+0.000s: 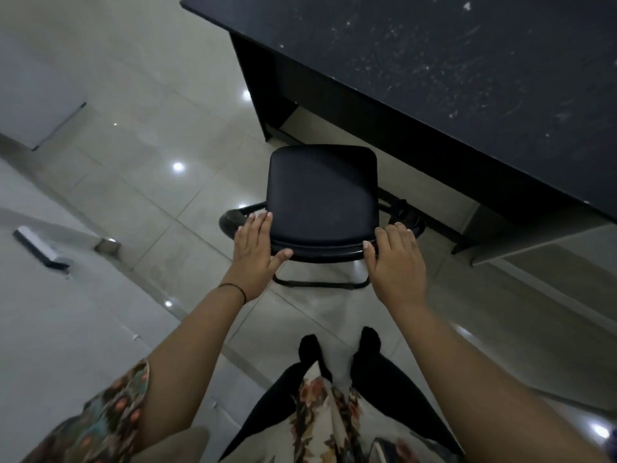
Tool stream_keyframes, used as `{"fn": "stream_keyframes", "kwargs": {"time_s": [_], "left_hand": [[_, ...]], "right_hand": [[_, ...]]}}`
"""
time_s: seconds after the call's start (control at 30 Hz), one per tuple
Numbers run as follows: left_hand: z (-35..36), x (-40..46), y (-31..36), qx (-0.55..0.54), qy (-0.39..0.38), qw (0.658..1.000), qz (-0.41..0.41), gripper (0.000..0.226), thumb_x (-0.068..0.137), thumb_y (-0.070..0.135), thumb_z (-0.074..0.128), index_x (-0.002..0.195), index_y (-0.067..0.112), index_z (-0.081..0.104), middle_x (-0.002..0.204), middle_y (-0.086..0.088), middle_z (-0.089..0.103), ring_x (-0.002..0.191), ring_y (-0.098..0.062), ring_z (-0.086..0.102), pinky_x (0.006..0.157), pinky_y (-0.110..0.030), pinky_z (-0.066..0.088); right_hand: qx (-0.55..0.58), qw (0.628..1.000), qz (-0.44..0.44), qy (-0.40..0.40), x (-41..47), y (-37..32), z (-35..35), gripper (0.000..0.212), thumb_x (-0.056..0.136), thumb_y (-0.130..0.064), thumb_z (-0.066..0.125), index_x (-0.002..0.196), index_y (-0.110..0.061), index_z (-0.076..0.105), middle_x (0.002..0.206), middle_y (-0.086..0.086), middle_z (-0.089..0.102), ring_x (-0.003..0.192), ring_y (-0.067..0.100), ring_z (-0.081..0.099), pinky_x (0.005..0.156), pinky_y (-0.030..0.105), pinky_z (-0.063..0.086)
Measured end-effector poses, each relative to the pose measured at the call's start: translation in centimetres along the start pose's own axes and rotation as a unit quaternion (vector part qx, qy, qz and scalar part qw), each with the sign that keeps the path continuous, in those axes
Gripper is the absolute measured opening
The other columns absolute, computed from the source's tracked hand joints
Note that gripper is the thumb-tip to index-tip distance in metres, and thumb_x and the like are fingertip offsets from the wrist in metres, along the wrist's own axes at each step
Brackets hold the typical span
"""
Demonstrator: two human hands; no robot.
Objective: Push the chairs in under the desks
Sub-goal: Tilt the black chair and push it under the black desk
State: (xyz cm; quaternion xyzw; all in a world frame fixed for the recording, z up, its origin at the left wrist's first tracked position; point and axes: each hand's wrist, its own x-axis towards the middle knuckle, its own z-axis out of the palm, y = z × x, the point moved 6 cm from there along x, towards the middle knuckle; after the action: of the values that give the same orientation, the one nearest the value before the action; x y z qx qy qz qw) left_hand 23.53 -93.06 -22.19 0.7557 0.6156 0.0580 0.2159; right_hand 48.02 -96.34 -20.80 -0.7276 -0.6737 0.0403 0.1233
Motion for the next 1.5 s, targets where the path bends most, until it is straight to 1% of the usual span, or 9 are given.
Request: {"fn": "stream_keyframes", "kwargs": {"time_s": [0.2, 0.4, 0.5, 0.6, 0.7, 0.77, 0.9, 1.13, 1.5], "left_hand": [[-2.6, 4.5, -2.8, 0.03, -0.007, 0.998, 0.061, 0.091, 0.08, 0.07, 0.015, 0.147, 0.01, 0.016, 0.155, -0.006, 0.015, 0.144, -0.019, -0.002, 0.113, -0.03, -0.01], [-5.6, 8.8, -6.4, 0.107, -0.045, 0.988, 0.099, 0.085, 0.082, 0.062, 0.017, 0.144, 0.006, 0.027, 0.149, -0.013, 0.028, 0.143, -0.026, 0.009, 0.115, -0.036, -0.001], [-6.6, 10.1, -7.5, 0.119, -0.053, 0.985, 0.11, 0.083, 0.083, 0.061, 0.019, 0.146, 0.008, 0.023, 0.15, -0.012, 0.026, 0.143, -0.026, 0.008, 0.114, -0.034, -0.002], [-7.2, 11.4, -8.5, 0.129, -0.068, 0.982, 0.123, 0.077, 0.092, 0.057, 0.031, 0.149, 0.011, 0.008, 0.153, -0.011, 0.02, 0.144, -0.026, 0.002, 0.114, -0.035, -0.002], [-7.9, 13.0, -9.7, 0.133, -0.077, 0.978, 0.138, 0.081, 0.087, 0.062, 0.02, 0.148, 0.012, 0.0, 0.154, -0.011, 0.018, 0.144, -0.026, 0.001, 0.115, -0.038, -0.001], [-8.5, 14.1, -10.4, 0.136, -0.076, 0.977, 0.145, 0.083, 0.084, 0.063, 0.014, 0.148, 0.011, 0.0, 0.154, -0.011, 0.018, 0.144, -0.026, 0.001, 0.116, -0.04, 0.001], [-9.4, 16.1, -11.3, 0.142, -0.085, 0.972, 0.168, 0.085, 0.088, 0.066, 0.019, 0.148, 0.008, 0.008, 0.154, -0.011, 0.019, 0.144, -0.025, 0.0, 0.117, -0.038, -0.002], [-9.8, 16.8, -11.0, 0.111, -0.064, 0.959, 0.254, 0.094, 0.086, 0.071, 0.003, 0.141, 0.001, 0.032, 0.145, -0.017, 0.036, 0.141, -0.028, 0.016, 0.114, -0.025, -0.01], [-9.3, 17.2, -10.9, 0.042, -0.062, 0.964, 0.256, 0.077, 0.085, 0.059, 0.016, 0.141, 0.008, 0.034, 0.143, -0.008, 0.039, 0.137, -0.023, 0.026, 0.116, -0.033, 0.005]], "right_hand": [[-0.014, 0.999, 0.032, -0.002, 1.7, -2.5, 0.6, 0.048, 0.096, -0.042, 0.034, 0.106, -0.006, 0.064, 0.106, 0.012, 0.064, 0.113, 0.032, 0.056, 0.104, 0.045, 0.041], [0.028, 0.999, 0.037, -0.014, 4.5, -5.8, 2.0, 0.05, 0.096, -0.046, 0.031, 0.103, -0.008, 0.064, 0.105, 0.009, 0.065, 0.115, 0.03, 0.055, 0.108, 0.045, 0.036], [0.039, 0.998, 0.044, -0.015, 5.5, -6.9, 2.7, 0.054, 0.096, -0.048, 0.029, 0.105, -0.008, 0.064, 0.108, 0.009, 0.065, 0.12, 0.03, 0.053, 0.112, 0.045, 0.031], [0.03, 0.998, 0.045, -0.019, 6.5, -7.8, 3.1, 0.059, 0.096, -0.048, 0.028, 0.115, -0.005, 0.063, 0.116, 0.012, 0.064, 0.123, 0.031, 0.052, 0.113, 0.045, 0.029], [0.012, 0.999, 0.046, -0.023, 7.8, -9.2, 3.6, 0.059, 0.097, -0.044, 0.025, 0.123, -0.004, 0.06, 0.122, 0.014, 0.063, 0.125, 0.031, 0.051, 0.113, 0.045, 0.028], [0.0, 0.998, 0.055, -0.016, 8.5, -10.3, 3.8, 0.057, 0.097, -0.042, 0.026, 0.122, -0.004, 0.061, 0.122, 0.015, 0.063, 0.123, 0.031, 0.053, 0.111, 0.046, 0.031], [-0.013, 0.994, 0.111, -0.001, 9.6, -12.5, 4.3, 0.053, 0.096, -0.036, 0.027, 0.12, -0.004, 0.062, 0.12, 0.017, 0.064, 0.12, 0.034, 0.054, 0.109, 0.048, 0.034], [-0.051, 0.979, 0.196, 0.023, 11.1, -15.3, 4.4, 0.049, 0.096, -0.031, 0.027, 0.106, -0.008, 0.068, 0.105, 0.01, 0.068, 0.113, 0.033, 0.058, 0.107, 0.048, 0.035], [-0.064, 0.966, 0.25, 0.029, 10.8, -15.9, 5.0, 0.052, 0.097, -0.031, 0.024, 0.117, -0.005, 0.065, 0.116, 0.013, 0.066, 0.116, 0.033, 0.057, 0.107, 0.046, 0.037]]}}
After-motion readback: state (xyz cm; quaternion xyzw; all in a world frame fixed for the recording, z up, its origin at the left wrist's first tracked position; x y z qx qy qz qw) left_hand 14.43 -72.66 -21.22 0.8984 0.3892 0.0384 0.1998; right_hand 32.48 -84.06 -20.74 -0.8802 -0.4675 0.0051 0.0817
